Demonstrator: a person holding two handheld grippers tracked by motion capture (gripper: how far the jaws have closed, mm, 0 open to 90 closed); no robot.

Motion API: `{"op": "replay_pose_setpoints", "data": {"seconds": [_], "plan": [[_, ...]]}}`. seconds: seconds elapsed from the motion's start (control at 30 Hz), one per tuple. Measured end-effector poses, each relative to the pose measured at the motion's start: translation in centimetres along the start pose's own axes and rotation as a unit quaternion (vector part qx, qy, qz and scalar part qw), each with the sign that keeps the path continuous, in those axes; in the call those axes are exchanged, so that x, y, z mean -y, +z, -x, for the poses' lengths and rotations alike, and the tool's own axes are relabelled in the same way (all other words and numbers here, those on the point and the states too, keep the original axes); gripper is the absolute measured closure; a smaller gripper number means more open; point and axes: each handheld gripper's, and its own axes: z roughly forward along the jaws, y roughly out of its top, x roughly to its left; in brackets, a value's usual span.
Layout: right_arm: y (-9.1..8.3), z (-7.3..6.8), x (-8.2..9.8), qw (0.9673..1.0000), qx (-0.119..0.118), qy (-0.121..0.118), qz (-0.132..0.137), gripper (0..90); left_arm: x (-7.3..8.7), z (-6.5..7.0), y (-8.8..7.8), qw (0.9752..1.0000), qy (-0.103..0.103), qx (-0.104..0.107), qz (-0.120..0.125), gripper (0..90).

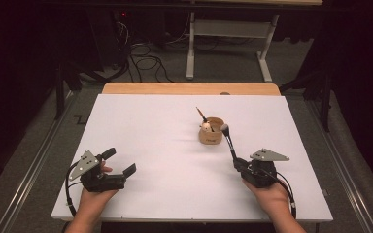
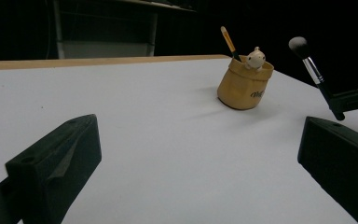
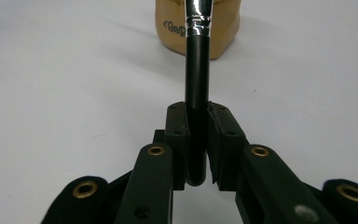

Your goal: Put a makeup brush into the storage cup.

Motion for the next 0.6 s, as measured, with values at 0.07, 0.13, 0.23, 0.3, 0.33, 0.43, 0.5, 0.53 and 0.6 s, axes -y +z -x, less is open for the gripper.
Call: {"op": "replay_pose_setpoints", "data": {"seconds": [0.07, 0.13, 0.23, 0.3, 0.33, 0.43, 0.5, 0.53, 0.6], "plan": [[-0.1, 0.0, 0.2, 1.0000, -0.001, 0.004, 0.008, 80.8, 0.0, 0.0, 0.1, 1.0000, -0.003, 0.001, 0.000, 0.4], [-0.2, 0.1, 0.3, 0.9998, -0.001, 0.006, 0.020, 80.8, 0.1, 0.1, 0.1, 1.0000, -0.002, 0.001, -0.002, 0.4], [-0.3, 0.1, 0.5, 0.9992, -0.003, 0.010, 0.039, 80.8, 0.1, 0.1, 0.2, 1.0000, 0.001, 0.002, -0.004, 0.4], [-0.3, 0.1, 0.7, 0.9986, -0.004, 0.009, 0.052, 80.8, 0.1, 0.2, 0.2, 1.0000, 0.000, 0.001, -0.004, 0.4], [-0.3, 0.1, 0.8, 0.9983, -0.002, 0.008, 0.057, 80.8, 0.1, 0.2, 0.2, 1.0000, 0.000, 0.000, -0.005, 0.4], [-0.2, -0.1, 1.3, 0.9971, -0.002, 0.007, 0.076, 80.8, 0.2, 0.1, 0.2, 1.0000, 0.000, -0.002, -0.005, 0.4], [-0.3, -0.1, 1.6, 0.9960, -0.004, 0.007, 0.089, 80.7, 0.2, 0.1, 0.2, 1.0000, -0.001, -0.003, -0.005, 0.4], [-0.3, -0.1, 1.7, 0.9954, -0.004, 0.008, 0.096, 80.8, 0.2, 0.1, 0.3, 1.0000, -0.002, -0.003, -0.005, 0.4], [-0.4, -0.2, 1.8, 0.9945, 0.000, 0.005, 0.105, 80.8, 0.2, 0.1, 0.3, 1.0000, -0.004, -0.003, -0.005, 0.4]]}}
